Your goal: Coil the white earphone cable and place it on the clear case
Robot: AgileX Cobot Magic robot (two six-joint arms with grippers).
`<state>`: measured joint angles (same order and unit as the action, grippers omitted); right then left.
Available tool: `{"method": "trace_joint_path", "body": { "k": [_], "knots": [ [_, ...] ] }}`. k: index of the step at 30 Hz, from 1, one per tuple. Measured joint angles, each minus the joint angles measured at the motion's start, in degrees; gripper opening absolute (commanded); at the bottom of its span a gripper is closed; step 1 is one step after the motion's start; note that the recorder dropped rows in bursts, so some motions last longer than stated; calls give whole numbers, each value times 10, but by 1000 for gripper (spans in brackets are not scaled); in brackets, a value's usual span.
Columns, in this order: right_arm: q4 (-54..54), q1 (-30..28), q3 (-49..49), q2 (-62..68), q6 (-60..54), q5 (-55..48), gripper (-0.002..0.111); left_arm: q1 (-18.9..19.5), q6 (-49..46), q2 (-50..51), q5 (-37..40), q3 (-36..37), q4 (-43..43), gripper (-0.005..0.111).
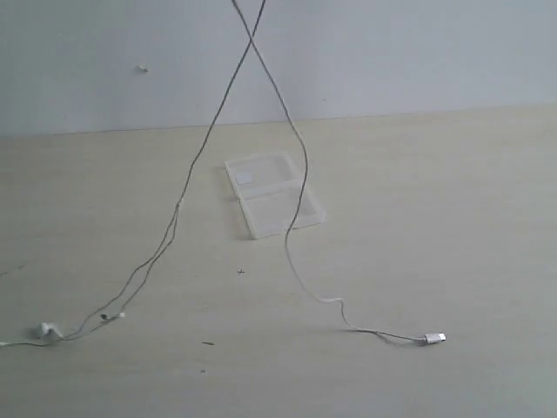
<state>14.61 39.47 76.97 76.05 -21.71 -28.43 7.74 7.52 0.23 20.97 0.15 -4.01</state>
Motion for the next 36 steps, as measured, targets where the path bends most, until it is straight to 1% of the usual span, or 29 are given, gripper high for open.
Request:
{"method": "trace_joint_path", "body": {
  "k": [12, 19, 30, 36],
  "knots": [
    [2, 0, 164, -18, -33, -89, 0, 0, 0, 0, 0, 0, 0, 0],
    [2, 0, 236, -19, -48, -121, 0, 0, 0, 0, 0, 0, 0, 0],
    [3, 0, 304, -19, -62, -156, 0, 0, 0, 0, 0, 0, 0, 0],
    [4, 0, 324, -20, -72, -160, 0, 0, 0, 0, 0, 0, 0, 0]
  ]
}}
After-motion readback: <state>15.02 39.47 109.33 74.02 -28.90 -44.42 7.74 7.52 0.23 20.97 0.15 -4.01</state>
